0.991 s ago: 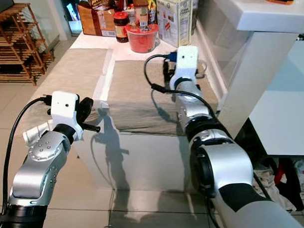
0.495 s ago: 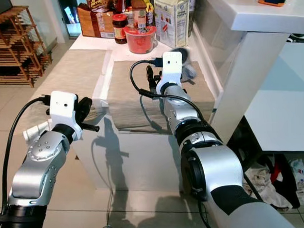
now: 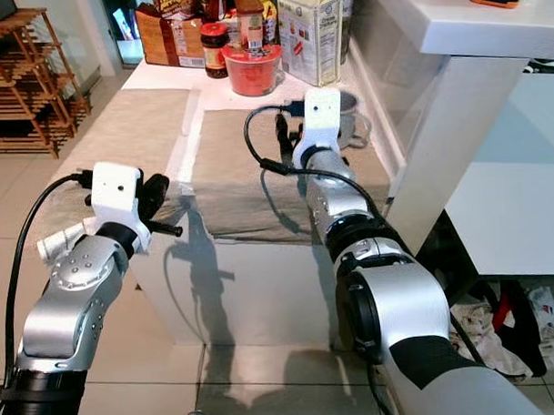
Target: Setting the table
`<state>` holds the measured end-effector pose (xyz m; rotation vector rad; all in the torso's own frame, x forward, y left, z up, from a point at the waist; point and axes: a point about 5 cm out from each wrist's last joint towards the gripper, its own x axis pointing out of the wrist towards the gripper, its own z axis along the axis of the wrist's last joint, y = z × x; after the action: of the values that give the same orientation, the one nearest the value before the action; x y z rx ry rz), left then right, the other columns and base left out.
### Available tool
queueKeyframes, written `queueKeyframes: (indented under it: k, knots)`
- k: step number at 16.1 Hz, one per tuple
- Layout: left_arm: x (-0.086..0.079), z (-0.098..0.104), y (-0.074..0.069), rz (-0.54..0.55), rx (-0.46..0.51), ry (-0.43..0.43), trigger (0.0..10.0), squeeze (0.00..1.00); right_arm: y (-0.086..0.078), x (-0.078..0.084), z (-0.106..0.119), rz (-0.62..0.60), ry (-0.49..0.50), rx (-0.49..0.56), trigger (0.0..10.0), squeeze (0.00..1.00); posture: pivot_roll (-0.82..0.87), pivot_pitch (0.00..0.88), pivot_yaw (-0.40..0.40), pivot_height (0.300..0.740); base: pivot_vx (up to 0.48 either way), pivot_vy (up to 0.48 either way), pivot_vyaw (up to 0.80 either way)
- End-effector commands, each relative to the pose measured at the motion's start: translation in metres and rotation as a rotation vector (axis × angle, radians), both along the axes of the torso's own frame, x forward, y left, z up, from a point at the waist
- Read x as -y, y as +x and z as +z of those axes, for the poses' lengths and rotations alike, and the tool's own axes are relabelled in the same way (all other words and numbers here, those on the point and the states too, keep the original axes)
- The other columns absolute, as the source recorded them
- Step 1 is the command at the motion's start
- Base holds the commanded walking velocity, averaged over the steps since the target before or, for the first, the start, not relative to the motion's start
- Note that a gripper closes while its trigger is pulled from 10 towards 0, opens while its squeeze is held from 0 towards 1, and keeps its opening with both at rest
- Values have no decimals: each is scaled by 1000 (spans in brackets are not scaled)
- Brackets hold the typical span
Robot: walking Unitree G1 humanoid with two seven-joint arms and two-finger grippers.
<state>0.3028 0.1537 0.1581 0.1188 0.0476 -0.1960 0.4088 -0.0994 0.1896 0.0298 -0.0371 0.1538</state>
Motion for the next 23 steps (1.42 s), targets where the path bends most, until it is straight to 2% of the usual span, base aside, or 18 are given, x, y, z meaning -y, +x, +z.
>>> queueKeyframes:
  k: [1,4,6,7,9,12,14,18,19,21,23]
  knots:
    - [1,1,2,1,5,0,10000,0,1,0,12,13,-9,62,10000,0,37,14,18,736,0,0,0]
    - [3,1,3,4,4,-8,10000,0,1,5,23,33,-24,127,10000,0,26,13,17,736,0,0,0]
    - [5,0,4,6,4,-20,10000,0,0,20,17,-10,-47,123,10000,0,15,11,17,736,0,0,0]
    - [6,-1,4,2,2,-26,10000,0,-1,28,17,-34,-58,151,10000,0,12,10,18,736,0,0,0]
    - [7,-2,4,-3,2,-27,10000,0,-7,39,33,-88,-110,300,10000,0,-5,0,25,736,0,0,0]
    - [11,-2,5,-21,10,-24,10000,0,-8,54,36,-172,-138,331,10000,0,-12,0,29,736,0,0,0]
    - [12,-1,6,-26,13,-22,10000,0,-8,60,30,-195,-159,302,10000,0,-12,0,31,736,0,0,0]
    - [13,-1,6,-31,15,-18,10000,0,-8,73,1,-253,-171,144,10000,0,-6,0,32,736,0,0,0]
    - [12,-1,6,-32,16,-16,10000,0,-7,76,-7,-265,-129,88,10000,0,-1,0,32,736,0,0,0]
    - [11,0,6,-30,18,-12,10000,0,-7,78,-14,-270,-112,35,10000,0,10,0,30,736,0,0,0]
    - [8,1,5,-21,18,-5,10000,0,-7,83,-22,-286,0,-48,10000,0,24,3,27,736,0,0,0]
